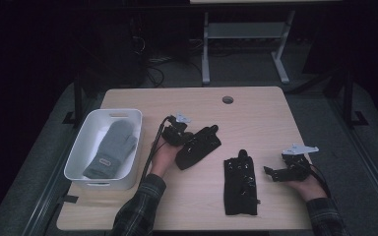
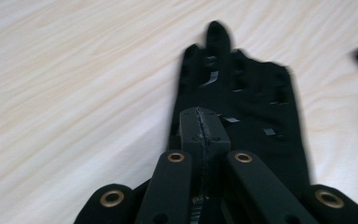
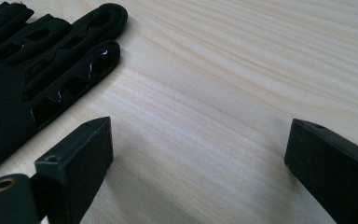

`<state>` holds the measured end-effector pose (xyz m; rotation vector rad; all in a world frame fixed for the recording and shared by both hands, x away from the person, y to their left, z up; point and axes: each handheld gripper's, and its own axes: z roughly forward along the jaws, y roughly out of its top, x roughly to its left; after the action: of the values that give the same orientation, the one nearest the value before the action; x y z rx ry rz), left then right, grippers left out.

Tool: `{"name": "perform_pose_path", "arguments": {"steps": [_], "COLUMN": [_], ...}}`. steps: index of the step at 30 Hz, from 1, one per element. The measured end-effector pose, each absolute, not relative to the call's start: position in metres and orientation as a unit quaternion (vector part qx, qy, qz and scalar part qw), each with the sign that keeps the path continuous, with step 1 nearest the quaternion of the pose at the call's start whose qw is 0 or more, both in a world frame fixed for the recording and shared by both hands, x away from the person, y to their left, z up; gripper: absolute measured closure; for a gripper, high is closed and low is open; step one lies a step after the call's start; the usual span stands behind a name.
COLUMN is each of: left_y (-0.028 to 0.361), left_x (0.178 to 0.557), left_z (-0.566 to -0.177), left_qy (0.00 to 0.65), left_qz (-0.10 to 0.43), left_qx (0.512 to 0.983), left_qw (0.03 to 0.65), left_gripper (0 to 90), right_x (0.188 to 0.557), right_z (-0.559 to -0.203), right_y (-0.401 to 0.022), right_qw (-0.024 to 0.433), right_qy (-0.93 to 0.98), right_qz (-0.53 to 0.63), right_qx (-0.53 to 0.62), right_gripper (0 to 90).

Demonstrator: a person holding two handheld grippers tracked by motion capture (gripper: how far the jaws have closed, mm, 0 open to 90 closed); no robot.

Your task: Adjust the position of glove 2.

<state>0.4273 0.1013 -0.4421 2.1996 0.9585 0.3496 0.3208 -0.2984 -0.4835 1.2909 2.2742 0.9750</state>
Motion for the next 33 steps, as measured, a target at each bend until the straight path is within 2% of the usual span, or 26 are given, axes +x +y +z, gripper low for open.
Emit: {"name": "perform_pose_path", "arguments": {"steps": [13, 33], "left_y": [0.103, 0.108], "left_x": [0.426, 0.364], "left_z": [-0.459, -0.454], "left_qy": [0.374, 0.307], "left_qz": [0.118, 0.076], "left_qx": [0.86, 0.895], "left_qw": [0.326, 0.313], "left_gripper": [89.5, 89.5], "right_x": [0.321, 0.321], "right_z": [-0.483, -0.483], "right_y": [-0.298, -0.298], "right_qw": [0.173, 0.173], "right_qy": [0.802, 0.802], "right_qz": [0.344, 0.343], "right_qx": [0.458, 0.457], "right_gripper": [7.5, 7.5]}}
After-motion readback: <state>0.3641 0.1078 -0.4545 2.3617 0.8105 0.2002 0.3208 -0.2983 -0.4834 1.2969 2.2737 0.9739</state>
